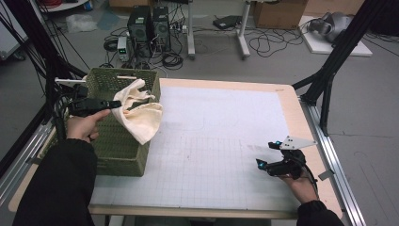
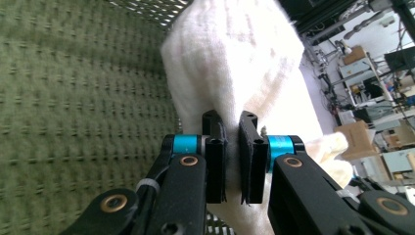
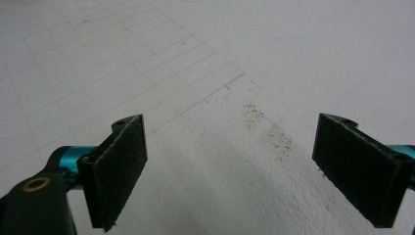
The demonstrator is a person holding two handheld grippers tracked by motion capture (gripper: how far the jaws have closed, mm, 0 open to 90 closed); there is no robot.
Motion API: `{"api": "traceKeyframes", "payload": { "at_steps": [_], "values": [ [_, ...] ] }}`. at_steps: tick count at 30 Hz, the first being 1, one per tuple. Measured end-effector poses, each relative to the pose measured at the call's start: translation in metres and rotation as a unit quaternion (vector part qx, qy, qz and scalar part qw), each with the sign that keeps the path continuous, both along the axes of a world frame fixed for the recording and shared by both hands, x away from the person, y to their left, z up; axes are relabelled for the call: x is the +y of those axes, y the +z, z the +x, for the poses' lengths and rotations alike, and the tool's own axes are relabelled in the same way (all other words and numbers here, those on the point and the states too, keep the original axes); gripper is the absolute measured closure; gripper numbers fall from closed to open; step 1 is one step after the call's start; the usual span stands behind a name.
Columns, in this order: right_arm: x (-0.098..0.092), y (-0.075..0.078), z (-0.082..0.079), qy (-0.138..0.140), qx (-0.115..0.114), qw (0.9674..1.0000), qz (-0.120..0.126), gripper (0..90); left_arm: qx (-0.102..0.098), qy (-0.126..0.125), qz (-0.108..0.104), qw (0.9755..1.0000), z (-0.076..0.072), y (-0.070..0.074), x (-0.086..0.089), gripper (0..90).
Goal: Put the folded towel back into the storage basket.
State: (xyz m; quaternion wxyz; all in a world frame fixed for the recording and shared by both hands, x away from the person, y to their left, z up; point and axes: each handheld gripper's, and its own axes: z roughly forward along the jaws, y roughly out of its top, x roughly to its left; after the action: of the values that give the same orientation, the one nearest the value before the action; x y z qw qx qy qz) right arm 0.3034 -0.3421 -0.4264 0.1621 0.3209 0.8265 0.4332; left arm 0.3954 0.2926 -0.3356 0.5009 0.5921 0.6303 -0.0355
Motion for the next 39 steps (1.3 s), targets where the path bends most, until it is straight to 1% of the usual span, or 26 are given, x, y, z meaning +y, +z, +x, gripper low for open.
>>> {"api": "traceKeyframes", "payload": {
  "at_steps": [1, 3, 4, 9, 10, 11, 12, 14, 16, 18, 22, 23, 24, 25, 27, 29, 30, 32, 33, 35, 37, 38, 39],
  "values": [
    [0.000, 0.000, 0.000, 0.000, 0.000, 1.0000, 0.000, 12.2, -0.001, -0.003, 0.000, 1.0000, 0.000, -0.001, 0.001, 83.3],
    [0.000, -0.001, 0.001, 0.000, 0.002, 1.0000, -0.002, 12.2, 0.004, -0.010, 0.010, 0.9999, 0.000, -0.001, 0.005, 83.2],
    [0.000, -0.001, 0.001, 0.000, 0.001, 1.0000, -0.003, 12.2, 0.006, -0.014, 0.011, 0.9998, 0.000, -0.002, 0.006, 83.2],
    [-0.001, -0.001, 0.002, 0.000, 0.003, 1.0000, -0.003, 12.2, 0.013, -0.028, 0.031, 0.9990, 0.001, -0.002, 0.015, 83.2],
    [-0.002, -0.001, 0.002, 0.000, 0.001, 1.0000, -0.002, 12.2, 0.018, -0.035, 0.034, 0.9986, 0.001, -0.002, 0.015, 83.2],
    [-0.002, -0.001, 0.002, -0.001, 0.002, 1.0000, -0.002, 12.2, 0.018, -0.038, 0.041, 0.9983, 0.000, -0.001, 0.015, 83.2],
    [-0.002, -0.001, 0.002, -0.001, 0.003, 1.0000, -0.002, 12.2, 0.019, -0.039, 0.043, 0.9981, 0.000, -0.001, 0.015, 83.2],
    [-0.001, -0.001, 0.002, 0.000, 0.004, 1.0000, -0.003, 12.2, 0.030, -0.052, 0.054, 0.9967, 0.001, -0.001, 0.015, 83.2],
    [-0.001, -0.001, 0.001, 0.002, 0.002, 1.0000, -0.004, 12.2, 0.029, -0.052, 0.054, 0.9967, 0.000, 0.000, 0.017, 83.2],
    [-0.001, -0.001, 0.002, 0.001, 0.000, 1.0000, -0.003, 12.2, 0.032, -0.057, 0.061, 0.9960, 0.000, -0.001, 0.017, 83.2],
    [-0.001, -0.001, 0.001, 0.002, 0.001, 1.0000, -0.004, 12.3, 0.041, -0.066, 0.067, 0.9947, 0.001, -0.003, 0.017, 83.2],
    [-0.002, -0.001, 0.001, 0.001, 0.001, 1.0000, -0.003, 12.3, 0.040, -0.066, 0.069, 0.9946, 0.001, -0.002, 0.018, 83.1],
    [-0.002, -0.001, 0.001, 0.000, 0.002, 1.0000, -0.002, 12.3, 0.040, -0.070, 0.066, 0.9946, 0.001, -0.002, 0.019, 83.1],
    [-0.003, -0.001, 0.001, 0.001, 0.000, 1.0000, -0.001, 12.3, 0.041, -0.072, 0.069, 0.9942, 0.001, -0.001, 0.020, 83.1],
    [-0.003, -0.001, 0.001, -0.001, 0.002, 1.0000, -0.002, 12.3, 0.040, -0.070, 0.068, 0.9945, 0.000, 0.000, 0.023, 83.1],
    [-0.003, 0.000, 0.000, -0.001, 0.000, 1.0000, -0.004, 12.3, 0.038, -0.075, 0.068, 0.9941, -0.002, -0.001, 0.025, 83.1],
    [-0.003, 0.000, 0.000, -0.001, 0.001, 1.0000, -0.004, 12.3, 0.038, -0.077, 0.064, 0.9943, -0.002, -0.002, 0.024, 83.1],
    [-0.002, -0.001, 0.000, 0.000, 0.001, 1.0000, -0.006, 12.3, 0.042, -0.083, 0.071, 0.9931, 0.000, -0.005, 0.020, 83.1],
    [-0.001, -0.001, 0.000, 0.001, 0.000, 1.0000, -0.008, 12.3, 0.042, -0.085, 0.070, 0.9931, 0.001, -0.007, 0.018, 83.1],
    [-0.001, -0.001, 0.000, 0.002, 0.001, 1.0000, -0.009, 12.3, 0.039, -0.082, 0.068, 0.9936, 0.003, -0.009, 0.016, 83.0],
    [-0.001, -0.001, -0.001, 0.002, 0.001, 1.0000, -0.009, 12.3, 0.039, -0.079, 0.072, 0.9935, 0.005, -0.012, 0.014, 82.9],
    [-0.001, -0.001, 0.000, 0.001, 0.000, 1.0000, -0.009, 12.3, 0.038, -0.075, 0.070, 0.9940, 0.006, -0.013, 0.013, 82.9],
    [-0.001, -0.001, 0.000, 0.002, 0.001, 1.0000, -0.009, 12.3, 0.039, -0.071, 0.072, 0.9941, 0.007, -0.015, 0.012, 82.9]
  ]
}}
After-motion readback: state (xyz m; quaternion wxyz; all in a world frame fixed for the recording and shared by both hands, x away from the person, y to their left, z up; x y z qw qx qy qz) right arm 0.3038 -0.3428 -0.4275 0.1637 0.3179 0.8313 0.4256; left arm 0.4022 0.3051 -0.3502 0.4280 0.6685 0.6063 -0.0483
